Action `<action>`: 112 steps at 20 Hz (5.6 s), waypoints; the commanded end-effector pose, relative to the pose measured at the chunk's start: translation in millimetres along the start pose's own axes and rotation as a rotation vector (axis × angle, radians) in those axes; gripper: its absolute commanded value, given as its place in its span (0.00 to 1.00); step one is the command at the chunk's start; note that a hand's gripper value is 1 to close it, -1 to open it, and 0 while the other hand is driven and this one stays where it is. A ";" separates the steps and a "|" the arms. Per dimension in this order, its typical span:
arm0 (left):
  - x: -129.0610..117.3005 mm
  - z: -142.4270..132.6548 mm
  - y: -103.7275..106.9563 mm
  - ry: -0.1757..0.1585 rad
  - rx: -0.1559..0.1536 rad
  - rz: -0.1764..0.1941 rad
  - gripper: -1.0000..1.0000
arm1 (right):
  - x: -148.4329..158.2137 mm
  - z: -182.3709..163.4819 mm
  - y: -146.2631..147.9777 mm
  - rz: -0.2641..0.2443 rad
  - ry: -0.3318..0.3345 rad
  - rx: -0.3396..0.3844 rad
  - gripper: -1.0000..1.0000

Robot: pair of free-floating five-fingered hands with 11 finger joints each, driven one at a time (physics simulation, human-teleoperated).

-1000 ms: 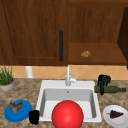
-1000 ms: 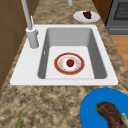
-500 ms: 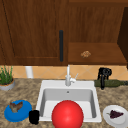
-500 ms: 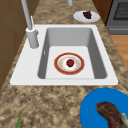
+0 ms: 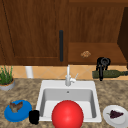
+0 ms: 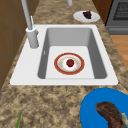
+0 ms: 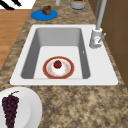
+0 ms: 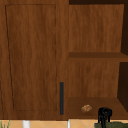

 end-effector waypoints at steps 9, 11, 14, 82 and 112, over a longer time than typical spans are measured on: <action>0.0 0.0 0.0 0.000 0.000 0.000 0.50 | 40.5 47.8 -79.5 0.029 0.013 -0.004 1.00; 0.0 0.0 0.0 0.000 0.000 0.000 0.50 | 49.3 52.1 -94.9 0.031 0.018 -0.004 1.00; 0.0 0.0 0.0 0.000 0.000 0.000 0.50 | 66.8 54.9 -117.3 0.031 0.020 -0.001 1.00; 0.0 0.0 0.0 0.000 0.000 0.000 0.50 | 242.9 -348.6 -154.0 0.051 -0.163 0.322 1.00; 0.0 0.0 0.0 0.000 0.000 0.000 0.50 | 237.5 -376.5 -127.8 -0.060 -0.272 0.434 1.00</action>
